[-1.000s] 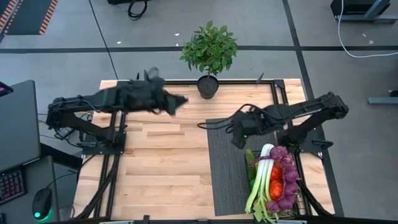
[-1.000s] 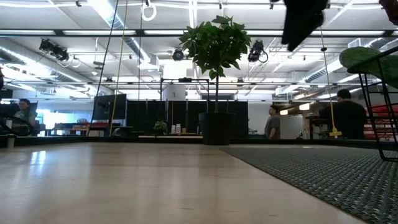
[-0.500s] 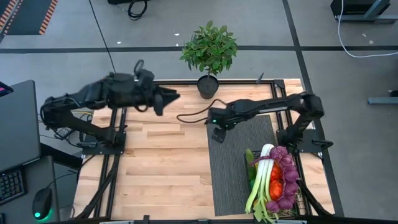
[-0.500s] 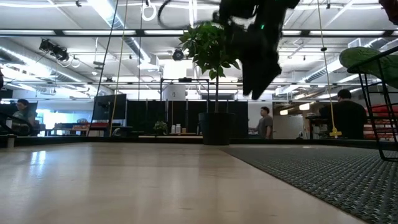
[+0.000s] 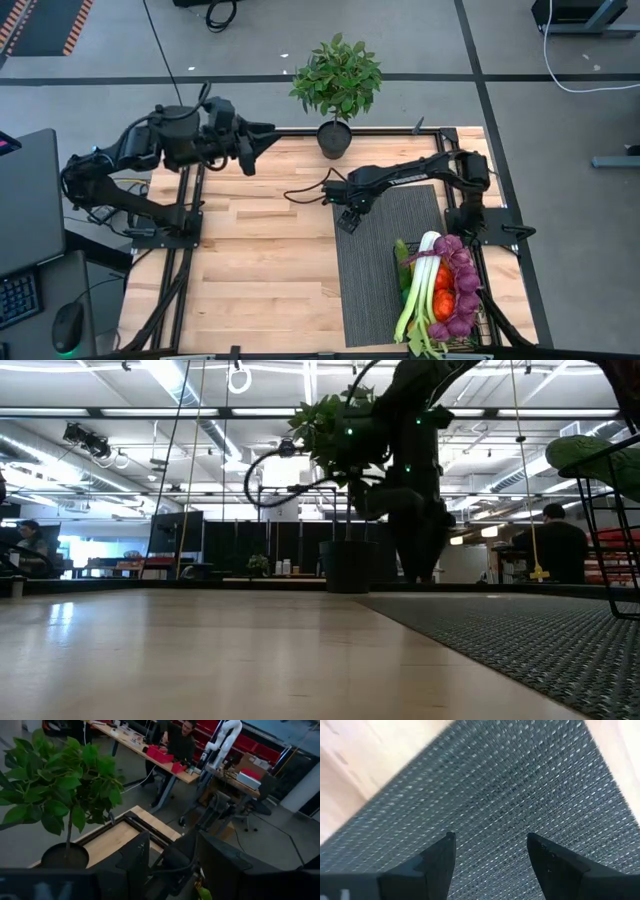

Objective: Build produce basket
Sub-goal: Adjust the grey mat

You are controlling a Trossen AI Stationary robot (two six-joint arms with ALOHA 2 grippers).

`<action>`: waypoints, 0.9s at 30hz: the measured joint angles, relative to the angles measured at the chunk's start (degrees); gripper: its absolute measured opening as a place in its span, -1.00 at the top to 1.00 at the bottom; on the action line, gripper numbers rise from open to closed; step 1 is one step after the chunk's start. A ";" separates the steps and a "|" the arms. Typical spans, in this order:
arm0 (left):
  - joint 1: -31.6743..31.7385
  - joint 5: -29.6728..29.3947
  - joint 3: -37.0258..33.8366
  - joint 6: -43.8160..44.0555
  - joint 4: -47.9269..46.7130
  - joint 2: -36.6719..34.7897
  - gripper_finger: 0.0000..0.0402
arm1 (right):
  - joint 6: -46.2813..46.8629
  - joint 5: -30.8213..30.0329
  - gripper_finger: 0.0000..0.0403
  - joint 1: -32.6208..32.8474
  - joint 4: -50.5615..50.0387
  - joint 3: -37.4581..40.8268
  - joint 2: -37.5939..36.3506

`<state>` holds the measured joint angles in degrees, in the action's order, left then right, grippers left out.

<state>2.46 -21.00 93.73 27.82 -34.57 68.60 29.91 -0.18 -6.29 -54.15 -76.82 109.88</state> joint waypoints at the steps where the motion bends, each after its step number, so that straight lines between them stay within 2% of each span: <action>1: 0.00 -0.01 0.00 -0.05 0.02 0.00 0.14 | -0.02 0.02 -0.23 -0.21 -0.25 0.00 0.50; 9: -0.01 0.01 0.00 -4.10 -1.33 -0.02 0.14 | -0.09 0.25 -0.23 -1.90 -1.94 0.00 4.55; 15: -0.07 0.01 0.00 -4.31 -3.51 0.00 0.14 | 0.28 -0.20 -0.23 -4.10 -4.35 2.23 3.94; 19: -0.07 0.03 0.00 -4.25 -3.71 0.00 0.14 | 3.46 2.64 -0.23 -5.74 -4.71 4.65 3.66; 27: -0.44 0.03 0.00 -4.06 -4.04 0.00 0.14 | 3.11 2.72 -0.23 -6.85 -5.15 5.64 3.64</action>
<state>2.02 -20.97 93.73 23.76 -38.61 68.60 33.02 2.54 -13.14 -59.31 -71.18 113.51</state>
